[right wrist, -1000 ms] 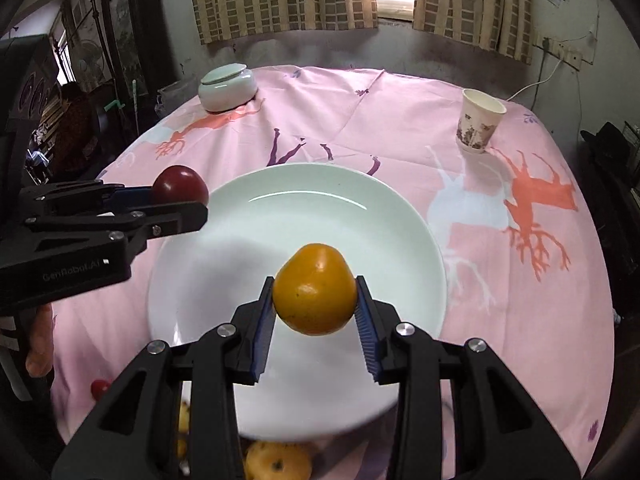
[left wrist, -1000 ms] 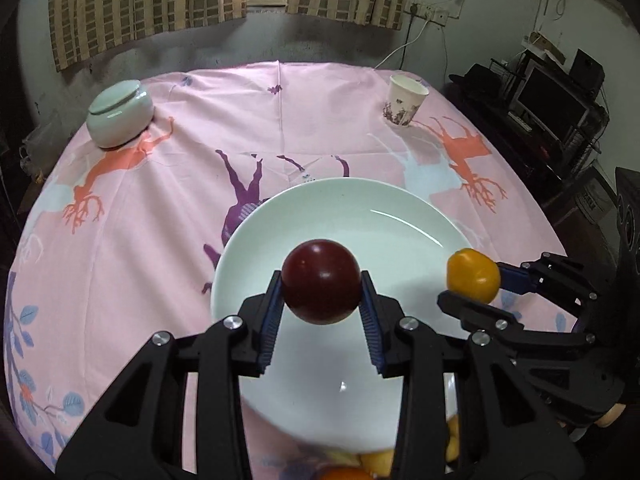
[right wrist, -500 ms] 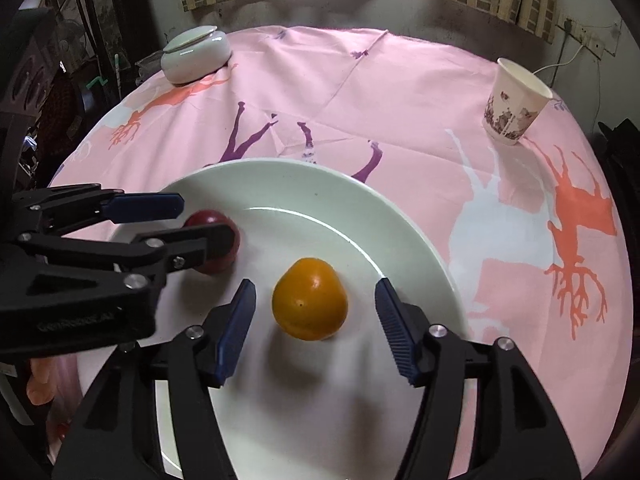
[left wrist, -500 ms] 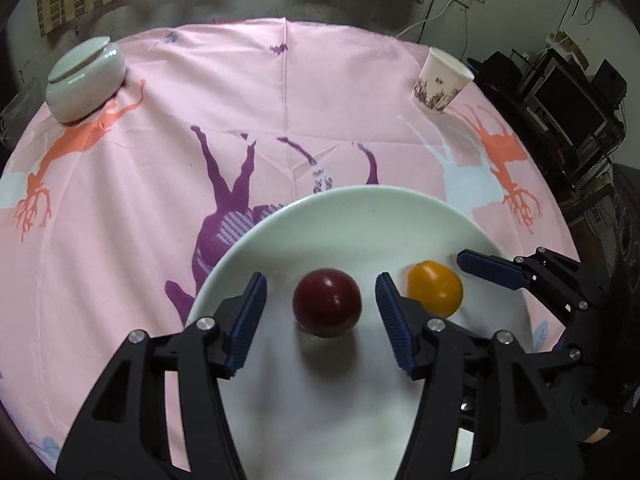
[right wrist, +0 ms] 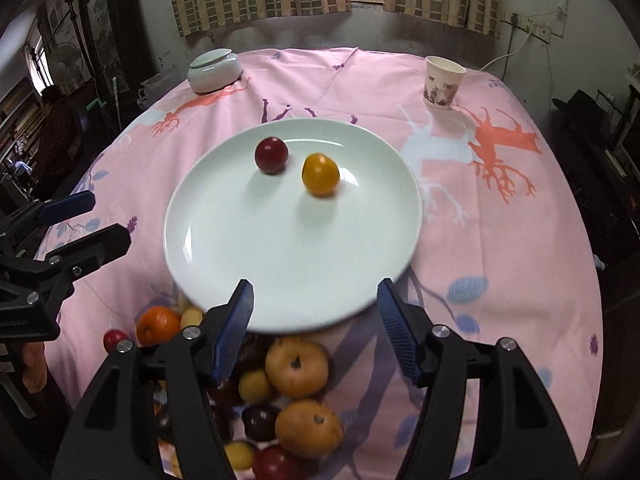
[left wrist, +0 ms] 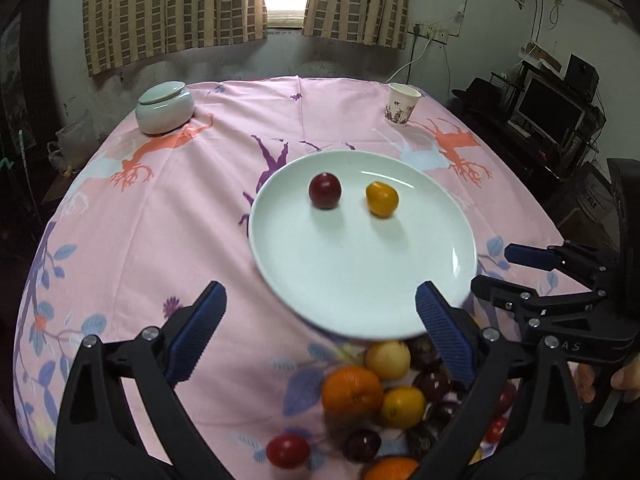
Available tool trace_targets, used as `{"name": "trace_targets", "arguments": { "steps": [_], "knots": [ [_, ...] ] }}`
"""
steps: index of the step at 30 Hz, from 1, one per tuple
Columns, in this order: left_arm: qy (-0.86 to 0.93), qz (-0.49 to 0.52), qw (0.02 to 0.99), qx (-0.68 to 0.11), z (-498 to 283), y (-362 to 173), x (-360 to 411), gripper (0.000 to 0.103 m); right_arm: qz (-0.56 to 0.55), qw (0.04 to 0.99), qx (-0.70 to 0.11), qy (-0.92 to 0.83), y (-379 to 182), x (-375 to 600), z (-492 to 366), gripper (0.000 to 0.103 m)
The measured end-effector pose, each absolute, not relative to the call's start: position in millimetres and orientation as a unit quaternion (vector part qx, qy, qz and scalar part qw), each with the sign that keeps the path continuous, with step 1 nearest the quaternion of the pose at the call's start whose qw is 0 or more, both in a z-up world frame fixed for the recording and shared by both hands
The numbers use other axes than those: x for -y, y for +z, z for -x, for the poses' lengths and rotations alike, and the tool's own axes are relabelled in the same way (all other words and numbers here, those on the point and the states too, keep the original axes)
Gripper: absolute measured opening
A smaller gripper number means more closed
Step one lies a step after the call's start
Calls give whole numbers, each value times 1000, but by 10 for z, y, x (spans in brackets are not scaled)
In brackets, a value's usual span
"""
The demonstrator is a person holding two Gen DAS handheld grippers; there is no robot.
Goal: Organize fruits
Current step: 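Release both fruits onto the white plate and withdraw both grippers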
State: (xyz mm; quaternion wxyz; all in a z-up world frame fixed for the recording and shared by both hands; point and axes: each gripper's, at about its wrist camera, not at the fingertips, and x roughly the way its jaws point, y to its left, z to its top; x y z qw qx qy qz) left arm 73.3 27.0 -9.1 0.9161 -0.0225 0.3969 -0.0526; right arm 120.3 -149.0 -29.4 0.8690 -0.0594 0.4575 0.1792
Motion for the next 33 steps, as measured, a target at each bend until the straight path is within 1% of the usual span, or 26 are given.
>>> {"name": "trace_targets", "arguments": {
  "steps": [4, 7, 8, 10, 11, 15, 33],
  "knots": [
    [-25, 7, 922, -387, -173, -213, -278, 101, 34, 881, -441, 170, -311, 1607, -563, 66],
    [-17, 17, 916, -400, 48, -321, -348, 101, -1, 884, -434, 172, -308, 1733, -236, 68],
    [-18, 22, 915, -404, 83, -340, -371, 101, -6, 885, -433, 171, -308, 1758, -168, 73],
    [-14, 26, 914, -404, 131, -344, -403, 101, -2, 888, -429, 164, -286, 1762, -101, 92],
    [-12, 28, 915, -402, 152, -334, -416, 101, 0, 892, -423, 161, -262, 1760, -84, 94],
    [-12, 31, 918, -394, 205, -295, -406, 101, 1, 897, -411, 161, -198, 1738, -48, 94],
    [-5, 28, 916, -400, 175, -321, -470, 101, 11, 892, -423, 158, -261, 1702, -47, 94]
  ]
}}
